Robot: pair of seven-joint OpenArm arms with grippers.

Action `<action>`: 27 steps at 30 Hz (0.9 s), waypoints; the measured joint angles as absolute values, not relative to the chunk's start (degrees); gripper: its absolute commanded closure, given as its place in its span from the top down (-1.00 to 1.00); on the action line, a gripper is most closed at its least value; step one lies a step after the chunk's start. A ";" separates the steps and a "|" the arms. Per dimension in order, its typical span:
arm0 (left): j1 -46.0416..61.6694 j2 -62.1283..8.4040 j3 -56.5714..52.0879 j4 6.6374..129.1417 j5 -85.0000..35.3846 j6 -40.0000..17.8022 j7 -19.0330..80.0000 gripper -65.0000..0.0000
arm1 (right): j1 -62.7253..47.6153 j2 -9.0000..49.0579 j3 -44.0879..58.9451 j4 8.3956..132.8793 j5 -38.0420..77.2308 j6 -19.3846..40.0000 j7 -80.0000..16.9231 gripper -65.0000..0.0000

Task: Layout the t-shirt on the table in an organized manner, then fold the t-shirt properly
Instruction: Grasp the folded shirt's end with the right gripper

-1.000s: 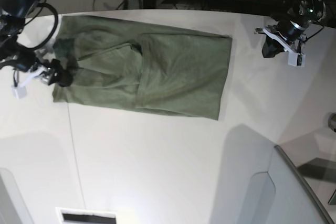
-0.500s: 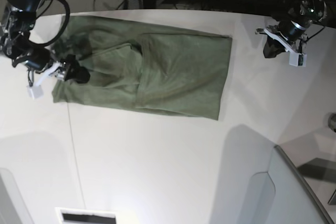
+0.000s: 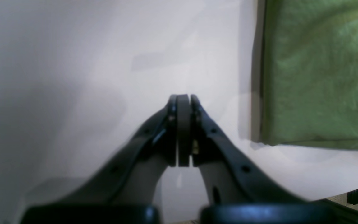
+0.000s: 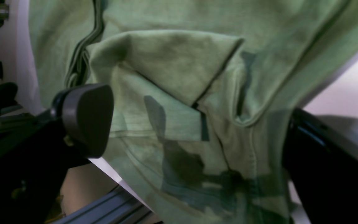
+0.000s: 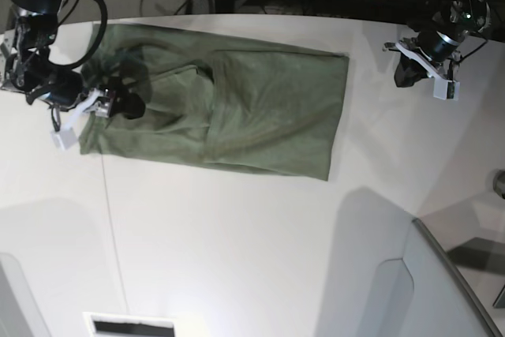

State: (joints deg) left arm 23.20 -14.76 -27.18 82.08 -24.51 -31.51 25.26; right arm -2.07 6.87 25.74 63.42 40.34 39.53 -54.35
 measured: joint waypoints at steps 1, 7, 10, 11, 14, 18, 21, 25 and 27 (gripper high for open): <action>23.20 -14.76 -27.18 82.08 -24.51 -31.51 25.26 -1.00 | -1.98 6.87 25.74 63.37 40.25 39.48 -54.35 0.84; 23.20 -14.76 -27.16 82.08 -24.49 -31.51 25.28 -1.00 | -1.96 6.61 25.58 62.98 39.86 39.44 -55.05 0.61; 23.20 -14.74 -27.16 82.08 -24.51 -31.51 25.26 -1.00 | -1.96 6.61 25.58 62.98 39.88 39.44 -55.09 0.60; 23.20 -14.74 -27.16 82.08 -24.51 -31.51 25.26 -1.00 | -1.96 6.61 25.58 62.98 39.88 39.44 -55.09 0.59; 23.20 -14.79 -27.16 82.08 -24.49 -31.51 25.28 -1.00 | -1.78 6.63 25.58 61.76 40.18 39.46 -55.09 0.35; 23.20 -14.76 -27.16 82.08 -24.51 -31.51 25.26 -1.00 | -0.75 6.94 25.61 58.57 40.53 39.48 -54.94 0.03; 23.20 -14.76 -27.16 82.08 -24.49 -31.51 25.26 -1.00 | -0.51 6.74 25.58 58.11 40.53 39.48 -55.20 -0.02; 23.20 -14.76 -27.16 82.08 -24.51 -31.51 25.26 -1.00 | -0.51 6.66 25.58 58.11 40.53 39.46 -55.24 -0.04; 23.20 -14.76 -27.16 82.08 -24.51 -31.51 25.26 -1.00 | -0.49 6.66 25.61 58.08 40.32 39.42 -55.24 -0.22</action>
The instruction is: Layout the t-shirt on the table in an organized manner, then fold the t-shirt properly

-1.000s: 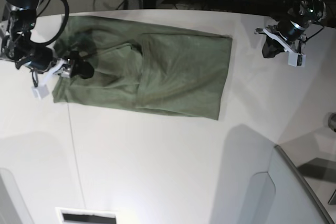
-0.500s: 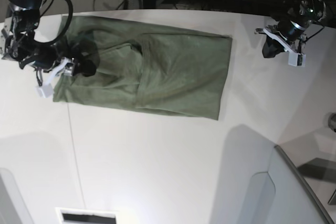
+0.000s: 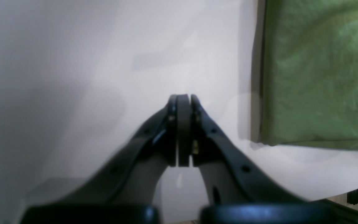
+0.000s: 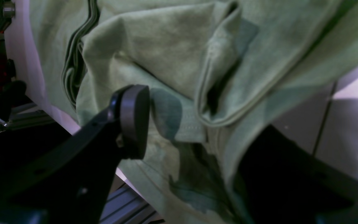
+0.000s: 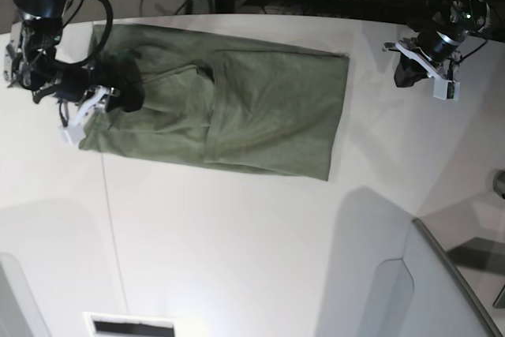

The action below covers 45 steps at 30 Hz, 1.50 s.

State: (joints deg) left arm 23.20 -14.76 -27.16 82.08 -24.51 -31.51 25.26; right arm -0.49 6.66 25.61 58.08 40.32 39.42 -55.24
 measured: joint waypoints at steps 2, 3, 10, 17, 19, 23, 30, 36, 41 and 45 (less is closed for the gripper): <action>23.20 -14.79 -27.16 82.08 -24.49 -31.51 25.28 -1.00 | -0.27 6.57 25.58 57.63 39.44 38.57 -55.64 -0.66; 23.20 -14.76 -27.16 82.08 -24.51 -31.51 25.26 -1.00 | -0.12 6.57 25.56 57.43 38.89 38.33 -56.27 -0.85; 23.20 -14.76 -27.16 82.08 -24.51 -31.51 25.28 -1.00 | 1.13 6.46 25.50 57.32 37.67 38.39 -58.30 -0.98; 23.20 -14.76 -27.14 82.08 -24.51 -31.51 25.47 -1.00 | 0.16 6.87 25.10 64.90 35.53 26.41 -60.55 -0.98; 23.20 -14.72 -27.09 82.08 -24.51 -31.48 25.47 -1.00 | -1.04 6.46 25.23 69.34 34.61 22.76 -62.94 -0.98; 22.04 -14.79 -25.93 79.31 -22.61 -31.51 24.82 -1.00 | -2.98 1.85 23.68 79.77 34.20 16.40 -66.92 -0.98; 13.45 -12.49 -13.93 73.65 -16.05 -31.53 24.45 -1.00 | -2.76 1.74 7.79 86.17 34.76 1.19 -65.39 -0.98; 9.76 -11.70 -6.59 73.19 -15.20 -31.33 25.02 -1.00 | -3.68 1.72 0.67 89.56 34.68 -6.37 -63.96 -0.98; 9.54 -11.42 0.64 73.25 -15.90 -31.35 24.38 -1.00 | -3.36 1.69 -3.11 91.94 34.92 -8.62 -63.83 -0.98; 9.23 -11.60 4.29 73.32 -15.90 -31.33 24.14 -1.00 | -1.80 1.61 -4.14 91.94 35.14 -8.64 -63.86 -0.98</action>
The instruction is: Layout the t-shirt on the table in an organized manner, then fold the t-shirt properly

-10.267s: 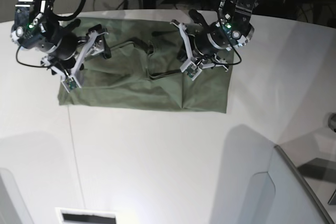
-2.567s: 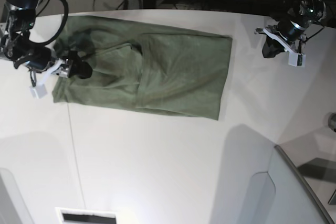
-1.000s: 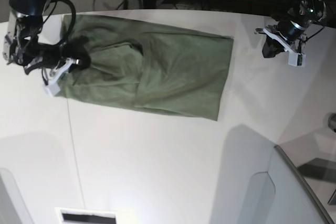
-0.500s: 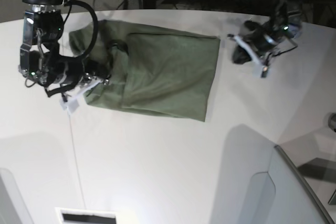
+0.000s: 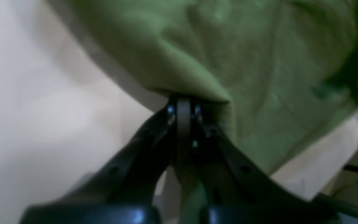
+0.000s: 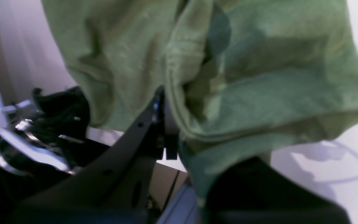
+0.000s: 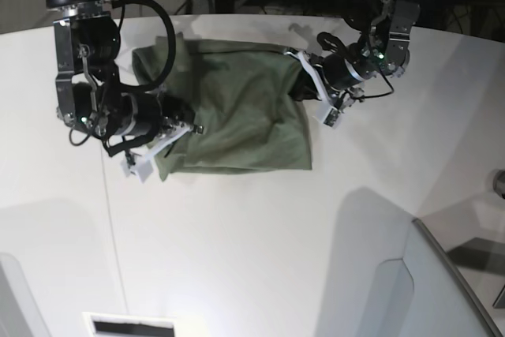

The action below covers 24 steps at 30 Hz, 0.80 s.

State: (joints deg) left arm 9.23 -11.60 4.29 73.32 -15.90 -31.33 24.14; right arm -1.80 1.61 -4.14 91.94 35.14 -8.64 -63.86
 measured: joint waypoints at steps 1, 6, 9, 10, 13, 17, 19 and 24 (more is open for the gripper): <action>9.26 -11.57 4.60 73.43 -16.10 -31.33 24.16 -1.00 | -1.50 1.54 -4.14 91.94 35.14 -8.64 -63.77 -0.98; 9.37 -11.73 4.49 73.49 -16.05 -31.38 24.21 -1.00 | -0.25 -0.16 -4.14 91.94 34.65 -9.10 -64.16 -0.98; 9.37 -11.90 4.45 73.49 -15.97 -31.38 24.18 -1.00 | 0.62 -0.32 -7.25 91.88 34.48 -9.04 -64.05 -0.98; 9.23 -11.92 4.45 73.49 -15.88 -31.42 24.23 -1.00 | 0.97 -0.32 -8.54 91.85 34.70 -9.52 -64.07 -0.98; 8.82 -12.27 4.45 73.52 -15.81 -31.48 24.80 -1.00 | 1.96 -0.49 -10.90 91.81 34.92 -13.72 -63.88 -0.98; 8.32 -12.40 4.38 73.49 -15.40 -31.40 24.84 -1.00 | 4.03 -0.47 -11.64 89.47 35.18 -14.59 -63.61 -0.98; 8.32 -12.43 4.38 73.49 -15.40 -31.42 24.86 -1.00 | 4.84 -0.49 -11.64 87.50 35.42 -14.59 -63.00 -0.98; 8.95 -13.21 1.04 76.51 -15.31 -31.44 25.80 -1.00 | 4.84 -0.89 -11.62 84.03 35.31 -14.68 -60.55 -0.98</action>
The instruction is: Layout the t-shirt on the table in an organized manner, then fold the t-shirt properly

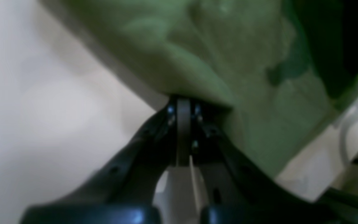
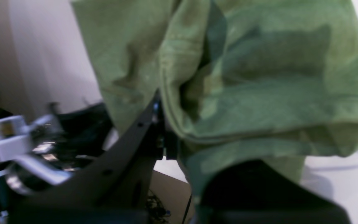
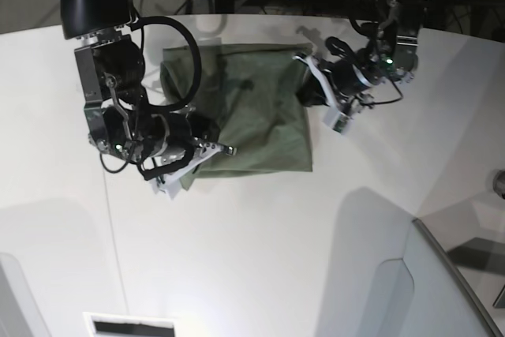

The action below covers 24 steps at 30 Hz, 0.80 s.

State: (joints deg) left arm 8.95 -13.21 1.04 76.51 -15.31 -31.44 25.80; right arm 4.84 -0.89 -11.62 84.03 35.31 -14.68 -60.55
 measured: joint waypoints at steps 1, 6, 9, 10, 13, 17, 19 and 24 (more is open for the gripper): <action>8.95 -13.52 -0.19 77.43 -15.25 -31.46 25.82 -1.00 | 4.84 -1.19 -11.64 83.55 34.89 -15.09 -60.42 -0.98; 9.02 -13.63 -6.68 80.42 -15.20 -31.35 25.74 -1.00 | 5.04 -2.09 -13.45 83.22 35.00 -15.07 -60.38 -0.95; 10.92 -15.46 -7.90 82.00 -15.33 -31.51 28.25 -1.00 | 5.67 -1.91 -15.51 83.22 34.74 -15.05 -60.36 -0.95; 11.68 -16.01 -8.38 82.63 -15.16 -31.51 29.67 -1.00 | 5.69 -2.04 -15.64 83.22 34.68 -15.09 -60.34 -0.95; 14.74 -17.74 -9.80 86.17 -15.18 -31.48 30.00 -1.00 | 5.67 -2.22 -15.88 83.15 35.16 -15.09 -58.19 -0.94; 20.69 -18.00 -14.59 90.74 -15.20 -31.53 29.82 -1.00 | 6.13 -2.02 -15.77 80.14 35.07 -15.25 -56.97 -0.59; 23.22 -18.15 -16.71 92.12 -14.96 -31.44 30.41 -1.00 | 5.96 -2.20 -15.77 79.94 35.38 -15.25 -56.69 -0.36; 25.30 -18.11 -20.53 92.90 -15.20 -31.73 30.15 -1.00 | 6.13 -4.89 -15.77 79.75 35.14 -15.20 -55.64 0.03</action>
State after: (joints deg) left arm 25.30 -18.11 -20.53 92.90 -15.20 -31.73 30.15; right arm 6.13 -4.89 -15.77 79.75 35.14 -15.20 -55.64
